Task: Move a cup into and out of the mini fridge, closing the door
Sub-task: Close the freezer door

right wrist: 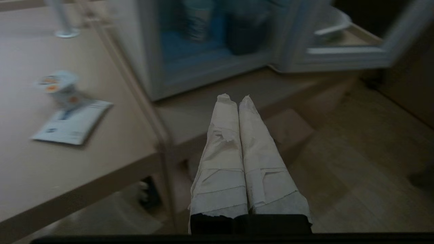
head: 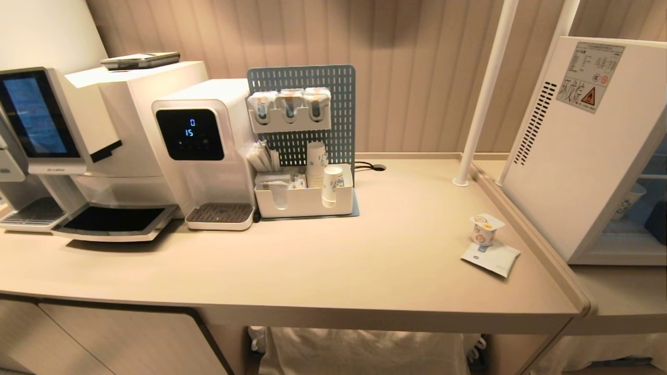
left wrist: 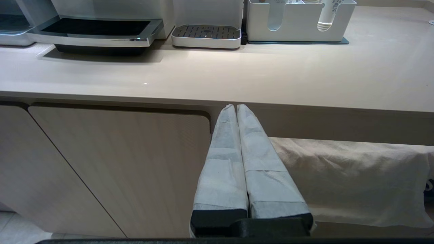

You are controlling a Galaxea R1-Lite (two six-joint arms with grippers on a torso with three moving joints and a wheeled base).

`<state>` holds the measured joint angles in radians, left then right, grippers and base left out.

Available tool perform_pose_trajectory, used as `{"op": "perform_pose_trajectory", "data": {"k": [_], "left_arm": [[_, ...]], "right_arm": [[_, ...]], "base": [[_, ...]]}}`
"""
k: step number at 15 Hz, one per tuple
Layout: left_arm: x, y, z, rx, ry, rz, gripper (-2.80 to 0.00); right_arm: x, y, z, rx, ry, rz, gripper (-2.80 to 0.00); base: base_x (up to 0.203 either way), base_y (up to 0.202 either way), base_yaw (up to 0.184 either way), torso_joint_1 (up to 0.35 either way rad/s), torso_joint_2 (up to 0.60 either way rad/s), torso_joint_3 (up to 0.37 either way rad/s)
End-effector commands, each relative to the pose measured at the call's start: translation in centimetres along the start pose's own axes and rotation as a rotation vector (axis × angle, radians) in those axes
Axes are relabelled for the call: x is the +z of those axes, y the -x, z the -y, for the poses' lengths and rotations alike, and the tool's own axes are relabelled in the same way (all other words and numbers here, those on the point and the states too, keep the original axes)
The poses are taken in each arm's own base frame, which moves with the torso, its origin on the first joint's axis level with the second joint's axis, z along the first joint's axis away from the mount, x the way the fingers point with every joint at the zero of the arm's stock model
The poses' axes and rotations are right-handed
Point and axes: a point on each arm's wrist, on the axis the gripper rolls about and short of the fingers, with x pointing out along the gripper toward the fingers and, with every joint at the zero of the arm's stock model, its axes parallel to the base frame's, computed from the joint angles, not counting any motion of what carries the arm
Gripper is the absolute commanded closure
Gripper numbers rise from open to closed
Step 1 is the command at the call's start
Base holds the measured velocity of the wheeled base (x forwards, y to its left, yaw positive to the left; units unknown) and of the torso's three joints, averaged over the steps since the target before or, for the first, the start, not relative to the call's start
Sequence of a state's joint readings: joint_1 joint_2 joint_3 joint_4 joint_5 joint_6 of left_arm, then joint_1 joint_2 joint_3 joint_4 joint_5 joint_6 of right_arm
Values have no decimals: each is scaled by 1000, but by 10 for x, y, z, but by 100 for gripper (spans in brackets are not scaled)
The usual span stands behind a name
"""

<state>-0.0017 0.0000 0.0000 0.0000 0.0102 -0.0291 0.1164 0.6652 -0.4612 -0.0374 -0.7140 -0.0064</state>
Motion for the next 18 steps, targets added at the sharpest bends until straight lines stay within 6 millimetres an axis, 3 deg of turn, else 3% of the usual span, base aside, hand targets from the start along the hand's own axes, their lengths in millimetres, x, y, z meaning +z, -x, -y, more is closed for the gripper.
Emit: {"op": "perform_pose_trajectory", "data": {"k": [1,3,8,11,13,15,18], "left_arm": [[0,0,0,1,0,-3,0],[0,0,0,1,1,-3,0],[0,0,0,1,0,-3,0],[0,0,0,1,0,-3,0],[0,0,0,1,0,-3,0],[0,0,0,1,0,-3,0],[0,0,0,1,0,-3,0]], "right_arm": [[-22,42,37,-221,-55,57,0],[-45,54,43,-298,-55,69,0],[-65,58,35,215,-136,143,0],[-100,71,36,500,-136,159,0],[-128,56,24,545,-125,114,0],[-144,45,16,569,-120,130,0],[-143,46,16,597,6,162,0]], "base": [[0,0,0,0,0,0],[0,0,0,0,0,0],[0,0,0,0,0,0],[0,0,0,0,0,0],[0,0,0,0,0,0],[0,0,0,0,0,0],[0,0,0,0,0,0]]}}
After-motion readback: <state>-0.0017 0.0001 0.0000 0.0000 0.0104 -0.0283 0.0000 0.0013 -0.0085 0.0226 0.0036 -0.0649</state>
